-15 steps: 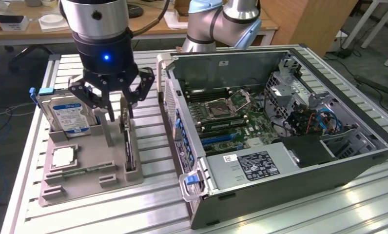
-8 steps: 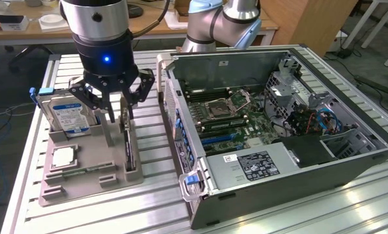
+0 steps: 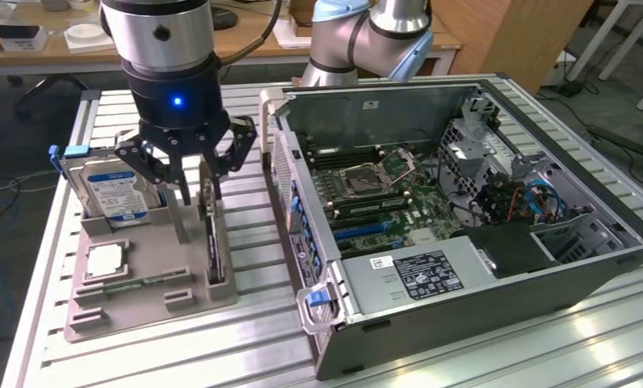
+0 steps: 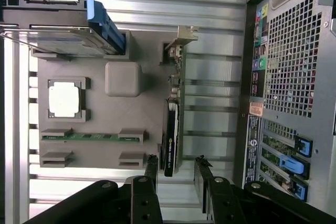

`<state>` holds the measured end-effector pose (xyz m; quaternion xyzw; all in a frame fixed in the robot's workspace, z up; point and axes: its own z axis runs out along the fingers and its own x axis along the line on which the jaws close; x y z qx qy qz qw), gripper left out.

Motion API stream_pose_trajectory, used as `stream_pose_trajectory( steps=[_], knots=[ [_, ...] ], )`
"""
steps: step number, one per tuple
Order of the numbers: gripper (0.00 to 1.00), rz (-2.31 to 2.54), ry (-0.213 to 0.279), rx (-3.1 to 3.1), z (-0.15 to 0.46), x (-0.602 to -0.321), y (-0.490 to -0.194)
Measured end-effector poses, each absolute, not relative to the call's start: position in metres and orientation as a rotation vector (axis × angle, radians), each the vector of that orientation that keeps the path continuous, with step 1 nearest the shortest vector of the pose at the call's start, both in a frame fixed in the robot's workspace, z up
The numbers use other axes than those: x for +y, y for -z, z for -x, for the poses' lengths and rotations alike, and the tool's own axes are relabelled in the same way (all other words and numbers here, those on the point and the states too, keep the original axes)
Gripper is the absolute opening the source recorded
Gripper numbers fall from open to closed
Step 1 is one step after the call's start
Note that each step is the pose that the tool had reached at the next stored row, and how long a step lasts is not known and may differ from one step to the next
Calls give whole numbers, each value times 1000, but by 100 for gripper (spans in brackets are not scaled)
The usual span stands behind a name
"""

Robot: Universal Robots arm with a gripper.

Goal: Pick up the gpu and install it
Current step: 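Pick up the gpu and move the gpu toward the slot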

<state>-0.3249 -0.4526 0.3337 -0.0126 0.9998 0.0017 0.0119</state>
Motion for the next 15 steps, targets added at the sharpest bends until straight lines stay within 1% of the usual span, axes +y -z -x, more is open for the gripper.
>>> stream_pose_trajectory(
  steps=[15],
  knots=[
    [41,-43,2,3117,325,-453,-327]
  ],
)
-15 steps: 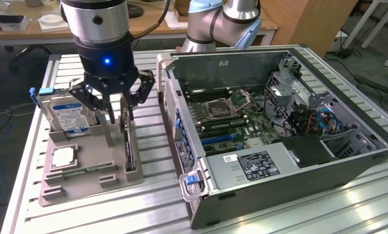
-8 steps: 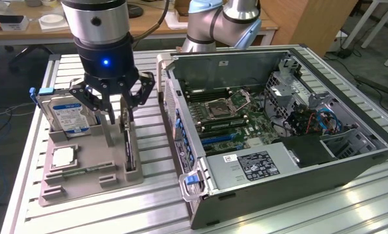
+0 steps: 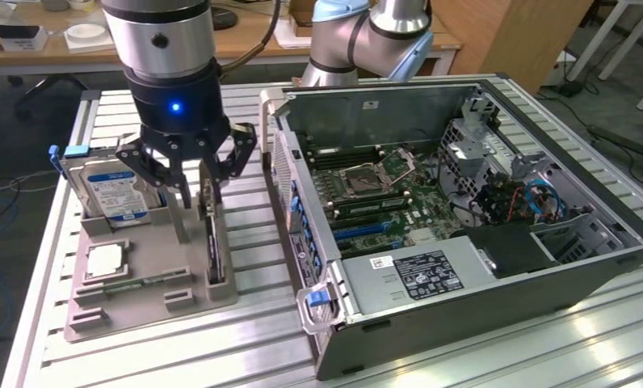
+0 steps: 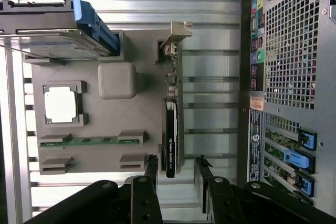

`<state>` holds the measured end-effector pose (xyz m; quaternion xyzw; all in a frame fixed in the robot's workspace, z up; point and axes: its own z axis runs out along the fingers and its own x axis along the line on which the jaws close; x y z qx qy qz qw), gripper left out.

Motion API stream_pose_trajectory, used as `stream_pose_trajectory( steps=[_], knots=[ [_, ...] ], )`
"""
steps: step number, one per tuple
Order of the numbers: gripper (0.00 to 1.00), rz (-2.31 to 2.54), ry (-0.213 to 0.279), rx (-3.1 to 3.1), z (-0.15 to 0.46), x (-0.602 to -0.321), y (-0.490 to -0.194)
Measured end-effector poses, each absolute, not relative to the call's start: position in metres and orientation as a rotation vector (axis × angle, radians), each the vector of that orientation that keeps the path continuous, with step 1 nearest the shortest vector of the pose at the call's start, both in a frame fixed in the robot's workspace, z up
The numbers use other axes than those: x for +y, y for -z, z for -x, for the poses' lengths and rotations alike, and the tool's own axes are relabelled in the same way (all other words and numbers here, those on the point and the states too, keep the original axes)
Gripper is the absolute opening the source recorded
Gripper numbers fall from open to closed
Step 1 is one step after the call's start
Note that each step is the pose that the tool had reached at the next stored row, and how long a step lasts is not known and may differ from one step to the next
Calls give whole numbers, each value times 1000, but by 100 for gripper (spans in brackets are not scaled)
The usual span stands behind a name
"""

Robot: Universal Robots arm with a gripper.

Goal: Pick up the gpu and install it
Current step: 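Pick up the gpu and move the gpu toward the slot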

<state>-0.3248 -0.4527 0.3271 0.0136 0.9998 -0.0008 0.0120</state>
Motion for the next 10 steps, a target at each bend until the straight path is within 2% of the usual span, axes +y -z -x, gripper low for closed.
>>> stream_pose_trajectory(
  steps=[10],
  knots=[
    [41,-42,3,3120,325,-453,-321]
  ],
)
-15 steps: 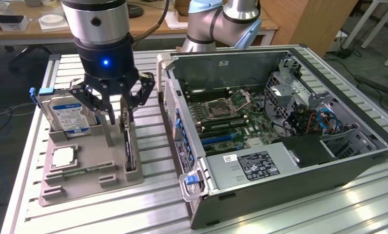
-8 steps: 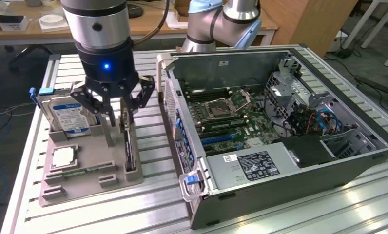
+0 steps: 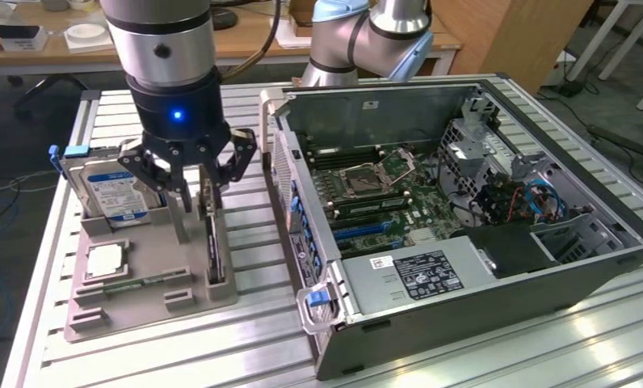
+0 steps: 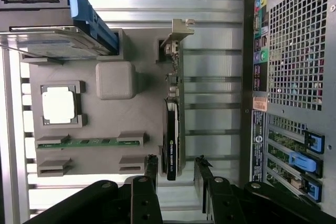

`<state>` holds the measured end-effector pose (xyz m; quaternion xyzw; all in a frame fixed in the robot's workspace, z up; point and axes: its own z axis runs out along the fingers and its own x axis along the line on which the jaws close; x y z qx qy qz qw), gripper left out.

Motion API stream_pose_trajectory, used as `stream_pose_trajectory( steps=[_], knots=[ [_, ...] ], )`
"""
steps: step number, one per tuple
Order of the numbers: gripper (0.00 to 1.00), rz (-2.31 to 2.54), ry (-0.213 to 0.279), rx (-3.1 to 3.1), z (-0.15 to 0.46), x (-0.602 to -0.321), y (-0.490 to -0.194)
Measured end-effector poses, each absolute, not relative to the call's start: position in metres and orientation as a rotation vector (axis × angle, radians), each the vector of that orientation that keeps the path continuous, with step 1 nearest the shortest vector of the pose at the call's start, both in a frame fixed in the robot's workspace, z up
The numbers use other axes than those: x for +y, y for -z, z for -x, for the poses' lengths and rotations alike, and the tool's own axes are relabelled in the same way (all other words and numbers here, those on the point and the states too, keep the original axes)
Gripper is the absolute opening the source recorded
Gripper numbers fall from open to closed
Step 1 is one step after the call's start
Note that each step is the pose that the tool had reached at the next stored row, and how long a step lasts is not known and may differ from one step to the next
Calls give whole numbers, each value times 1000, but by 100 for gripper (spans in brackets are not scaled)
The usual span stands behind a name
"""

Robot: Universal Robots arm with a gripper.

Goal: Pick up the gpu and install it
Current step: 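Pick up the gpu and move the gpu toward the slot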

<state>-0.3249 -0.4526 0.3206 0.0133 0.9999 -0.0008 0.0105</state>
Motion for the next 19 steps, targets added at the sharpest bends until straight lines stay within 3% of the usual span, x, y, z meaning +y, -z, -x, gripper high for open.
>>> stream_pose_trajectory(
  steps=[19],
  knots=[
    [41,-7,1,3145,323,-452,-305]
  ],
)
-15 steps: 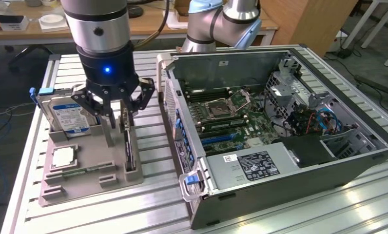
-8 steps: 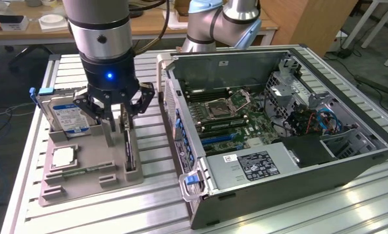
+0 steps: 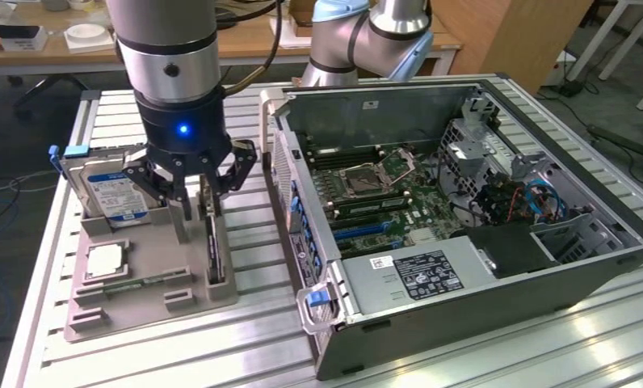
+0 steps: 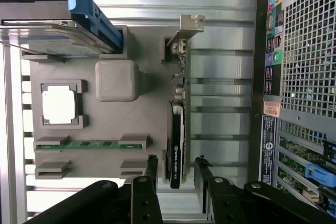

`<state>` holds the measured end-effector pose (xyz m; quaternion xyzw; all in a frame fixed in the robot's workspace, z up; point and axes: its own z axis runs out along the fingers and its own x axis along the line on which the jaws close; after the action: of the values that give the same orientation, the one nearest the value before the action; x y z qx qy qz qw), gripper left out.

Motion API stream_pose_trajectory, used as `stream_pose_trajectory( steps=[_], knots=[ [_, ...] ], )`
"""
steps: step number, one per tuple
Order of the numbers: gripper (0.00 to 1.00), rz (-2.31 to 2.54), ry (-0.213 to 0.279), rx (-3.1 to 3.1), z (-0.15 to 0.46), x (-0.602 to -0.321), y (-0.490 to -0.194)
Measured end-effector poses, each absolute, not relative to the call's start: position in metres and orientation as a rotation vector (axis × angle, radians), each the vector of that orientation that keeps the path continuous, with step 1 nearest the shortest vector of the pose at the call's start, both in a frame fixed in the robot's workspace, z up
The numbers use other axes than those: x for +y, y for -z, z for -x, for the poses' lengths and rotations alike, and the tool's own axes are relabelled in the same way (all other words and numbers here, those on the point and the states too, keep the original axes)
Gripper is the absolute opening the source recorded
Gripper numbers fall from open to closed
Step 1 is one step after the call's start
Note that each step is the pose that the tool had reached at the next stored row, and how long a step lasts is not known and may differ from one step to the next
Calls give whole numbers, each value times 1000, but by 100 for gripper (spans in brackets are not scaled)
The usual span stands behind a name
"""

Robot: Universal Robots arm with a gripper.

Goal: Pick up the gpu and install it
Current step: 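Pick up the gpu and move the gpu toward the slot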

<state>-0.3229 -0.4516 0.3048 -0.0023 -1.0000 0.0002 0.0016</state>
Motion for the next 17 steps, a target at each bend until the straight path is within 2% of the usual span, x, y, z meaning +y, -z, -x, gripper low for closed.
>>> stream_pose_trajectory(
  steps=[17],
  knots=[
    [41,7,-1,-3142,322,-452,-291]
  ],
)
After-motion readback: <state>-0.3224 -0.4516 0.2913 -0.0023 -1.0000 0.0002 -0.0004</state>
